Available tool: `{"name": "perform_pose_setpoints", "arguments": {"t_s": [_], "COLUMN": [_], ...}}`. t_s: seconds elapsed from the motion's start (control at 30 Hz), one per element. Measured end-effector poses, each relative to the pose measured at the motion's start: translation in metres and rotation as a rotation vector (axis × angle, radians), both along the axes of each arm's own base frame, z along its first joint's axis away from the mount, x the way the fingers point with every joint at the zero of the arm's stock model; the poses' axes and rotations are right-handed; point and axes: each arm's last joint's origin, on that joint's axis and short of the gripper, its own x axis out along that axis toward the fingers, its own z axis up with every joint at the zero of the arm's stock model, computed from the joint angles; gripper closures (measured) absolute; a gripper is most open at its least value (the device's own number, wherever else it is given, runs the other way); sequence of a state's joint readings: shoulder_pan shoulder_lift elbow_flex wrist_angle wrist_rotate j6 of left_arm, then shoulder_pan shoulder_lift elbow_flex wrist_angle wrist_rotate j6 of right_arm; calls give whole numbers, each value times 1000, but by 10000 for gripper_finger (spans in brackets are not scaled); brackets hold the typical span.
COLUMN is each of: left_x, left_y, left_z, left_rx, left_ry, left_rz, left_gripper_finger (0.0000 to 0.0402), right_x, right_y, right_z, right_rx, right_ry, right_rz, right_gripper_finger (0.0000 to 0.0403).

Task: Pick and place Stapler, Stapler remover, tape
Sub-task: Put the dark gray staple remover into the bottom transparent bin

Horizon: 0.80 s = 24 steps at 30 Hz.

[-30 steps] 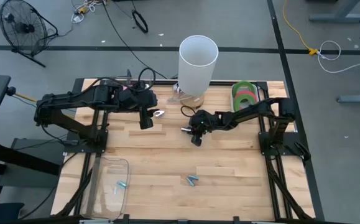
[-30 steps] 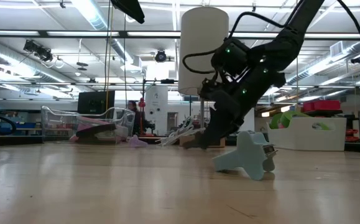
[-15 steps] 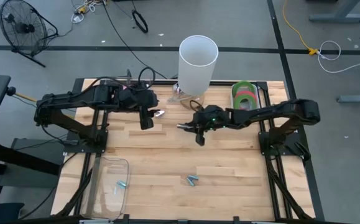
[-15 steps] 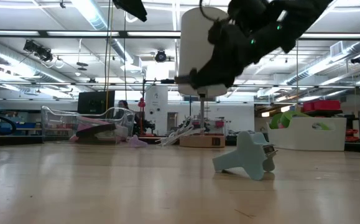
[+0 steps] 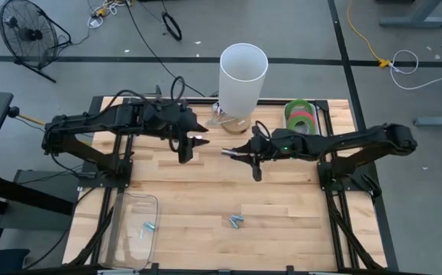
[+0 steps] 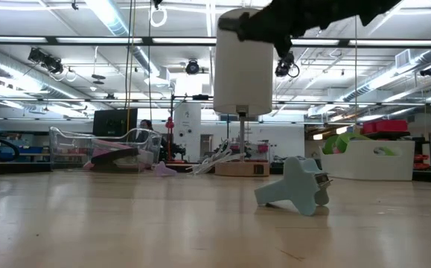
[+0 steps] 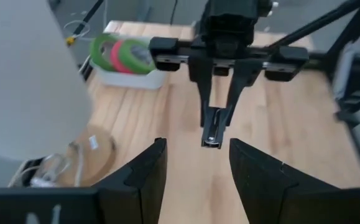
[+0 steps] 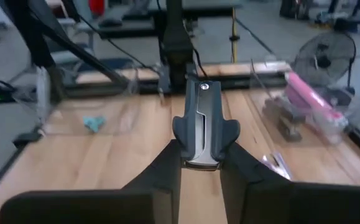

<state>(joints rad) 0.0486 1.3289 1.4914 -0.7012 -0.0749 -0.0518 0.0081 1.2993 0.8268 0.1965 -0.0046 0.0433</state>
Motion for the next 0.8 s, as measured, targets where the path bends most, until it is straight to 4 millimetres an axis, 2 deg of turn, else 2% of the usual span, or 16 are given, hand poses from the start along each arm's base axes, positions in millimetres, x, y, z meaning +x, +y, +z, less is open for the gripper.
{"name": "perform_pose_setpoints", "arguments": {"t_s": [0.3,0.6,0.8], "left_x": [6,28,41], "left_y": [-3,-11,-15], "left_z": [3,-13,-22], "left_rx": [-64,-79,-79], "left_ry": [-56,-18,-5], "left_rz": [-5,-51,-67], "left_gripper_finger": [219,140,126], "right_x": [-4,-4,-4], "right_y": [14,16,18], "right_z": [19,20,22], "right_rx": [23,27,28], "right_ry": [-148,-155,-170], "right_rz": [19,29,35], "right_gripper_finger": [337,335,335]}}
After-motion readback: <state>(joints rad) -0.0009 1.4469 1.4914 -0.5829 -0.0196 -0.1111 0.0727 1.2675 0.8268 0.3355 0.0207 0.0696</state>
